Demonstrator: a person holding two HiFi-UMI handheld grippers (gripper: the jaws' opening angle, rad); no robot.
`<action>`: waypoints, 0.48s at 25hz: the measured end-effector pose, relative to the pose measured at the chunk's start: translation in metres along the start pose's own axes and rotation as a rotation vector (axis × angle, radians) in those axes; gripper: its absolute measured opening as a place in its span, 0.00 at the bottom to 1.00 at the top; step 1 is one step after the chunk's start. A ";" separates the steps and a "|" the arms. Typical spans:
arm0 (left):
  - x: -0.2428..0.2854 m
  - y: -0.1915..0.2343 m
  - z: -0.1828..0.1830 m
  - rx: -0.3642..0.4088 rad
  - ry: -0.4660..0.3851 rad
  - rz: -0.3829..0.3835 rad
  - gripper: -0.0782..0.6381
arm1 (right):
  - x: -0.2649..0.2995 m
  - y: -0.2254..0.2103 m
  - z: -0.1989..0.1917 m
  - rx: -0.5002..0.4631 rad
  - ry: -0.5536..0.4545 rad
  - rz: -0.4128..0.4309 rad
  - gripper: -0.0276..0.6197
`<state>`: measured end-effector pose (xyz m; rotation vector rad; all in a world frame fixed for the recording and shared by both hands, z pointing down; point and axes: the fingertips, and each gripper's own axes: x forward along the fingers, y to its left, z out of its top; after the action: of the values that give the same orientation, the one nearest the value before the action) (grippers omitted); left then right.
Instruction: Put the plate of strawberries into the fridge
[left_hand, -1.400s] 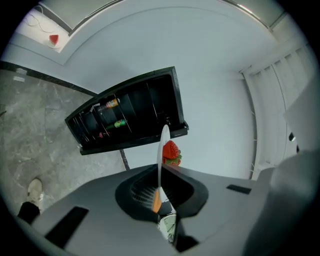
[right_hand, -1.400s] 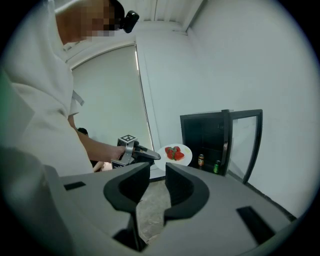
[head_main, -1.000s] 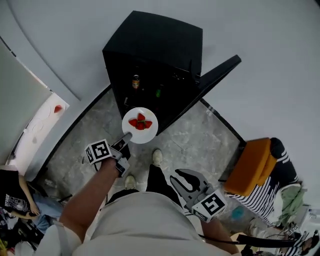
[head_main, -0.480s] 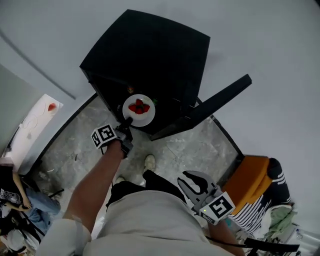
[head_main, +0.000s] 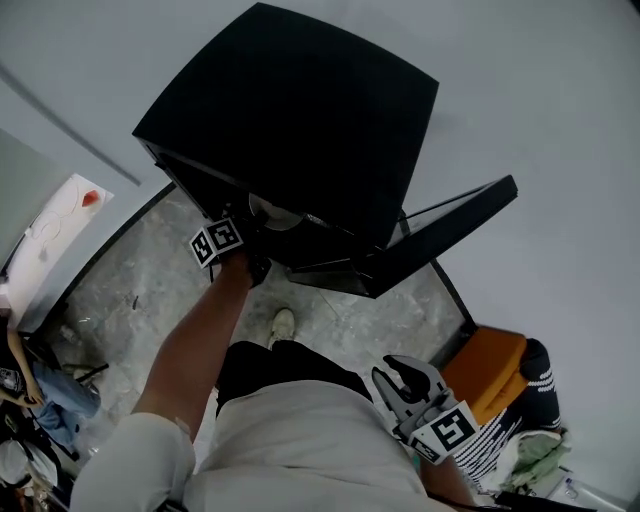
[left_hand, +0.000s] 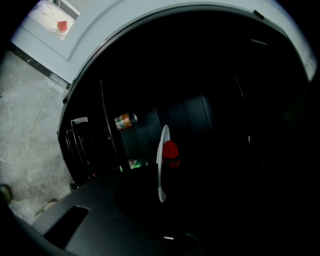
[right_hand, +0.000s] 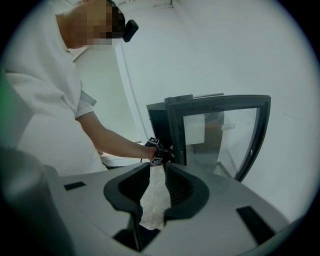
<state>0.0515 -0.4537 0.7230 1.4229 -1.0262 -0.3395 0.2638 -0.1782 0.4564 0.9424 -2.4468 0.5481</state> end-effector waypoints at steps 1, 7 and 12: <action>0.006 0.004 0.001 -0.003 -0.004 0.010 0.14 | -0.001 -0.004 -0.001 0.001 0.004 -0.002 0.21; 0.031 0.007 0.006 -0.017 -0.027 0.031 0.14 | -0.003 -0.020 -0.004 0.007 0.035 -0.010 0.21; 0.041 0.005 0.010 0.106 -0.018 0.146 0.16 | 0.000 -0.027 -0.002 0.012 0.031 -0.002 0.21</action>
<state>0.0646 -0.4894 0.7414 1.4320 -1.1704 -0.1942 0.2831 -0.1957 0.4633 0.9351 -2.4174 0.5735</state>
